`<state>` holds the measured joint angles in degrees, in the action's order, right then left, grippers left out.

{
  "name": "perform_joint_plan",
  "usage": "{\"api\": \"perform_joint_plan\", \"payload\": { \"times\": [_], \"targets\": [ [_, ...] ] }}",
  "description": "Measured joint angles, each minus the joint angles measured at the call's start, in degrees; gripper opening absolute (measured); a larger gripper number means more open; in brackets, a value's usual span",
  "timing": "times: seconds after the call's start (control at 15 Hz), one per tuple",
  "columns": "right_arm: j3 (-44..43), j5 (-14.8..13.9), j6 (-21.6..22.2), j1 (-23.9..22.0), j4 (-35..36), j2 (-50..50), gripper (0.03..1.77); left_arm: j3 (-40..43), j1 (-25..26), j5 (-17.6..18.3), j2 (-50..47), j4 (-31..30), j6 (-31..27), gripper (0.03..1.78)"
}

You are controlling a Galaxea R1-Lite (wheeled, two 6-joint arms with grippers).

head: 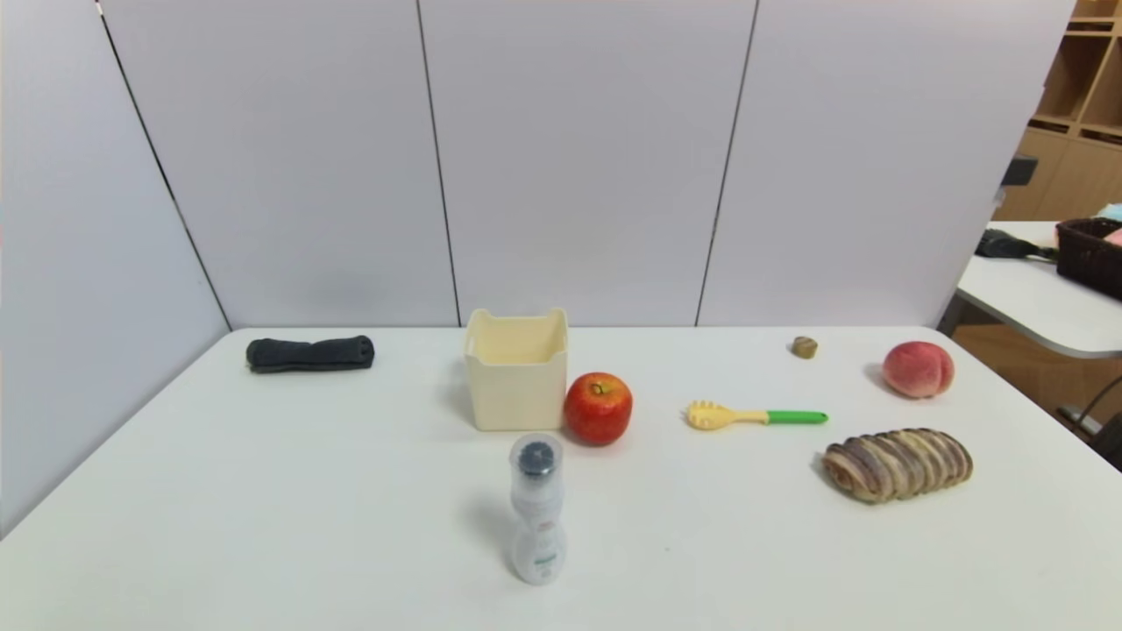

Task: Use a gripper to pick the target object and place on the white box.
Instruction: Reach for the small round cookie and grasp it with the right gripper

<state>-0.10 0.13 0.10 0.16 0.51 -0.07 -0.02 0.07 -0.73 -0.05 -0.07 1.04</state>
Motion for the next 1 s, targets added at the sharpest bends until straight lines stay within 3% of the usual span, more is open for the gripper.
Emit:
{"api": "perform_joint_plan", "payload": {
  "times": [0.27, 0.53, 0.8, 1.0],
  "targets": [
    [0.00, 0.02, 0.00, 0.00, -0.11, 0.00, 1.70, -0.02, 0.00, 0.00, 0.00, 0.00, 0.00, 1.69],
    [-1.38, -0.06, -0.30, 0.00, -4.52, 0.32, 1.70, -0.02, 0.00, 0.02, 0.00, 0.00, 0.00, 1.69],
    [-9.40, 0.27, -0.15, 0.02, -9.58, 5.83, 1.70, -0.02, 0.00, 0.05, 0.00, 0.00, 0.00, 1.69],
    [-18.01, 0.28, -1.83, 0.02, -15.25, 16.47, 1.70, -0.02, 0.00, 0.05, 0.00, 0.00, 0.00, 1.69]
  ]
}}
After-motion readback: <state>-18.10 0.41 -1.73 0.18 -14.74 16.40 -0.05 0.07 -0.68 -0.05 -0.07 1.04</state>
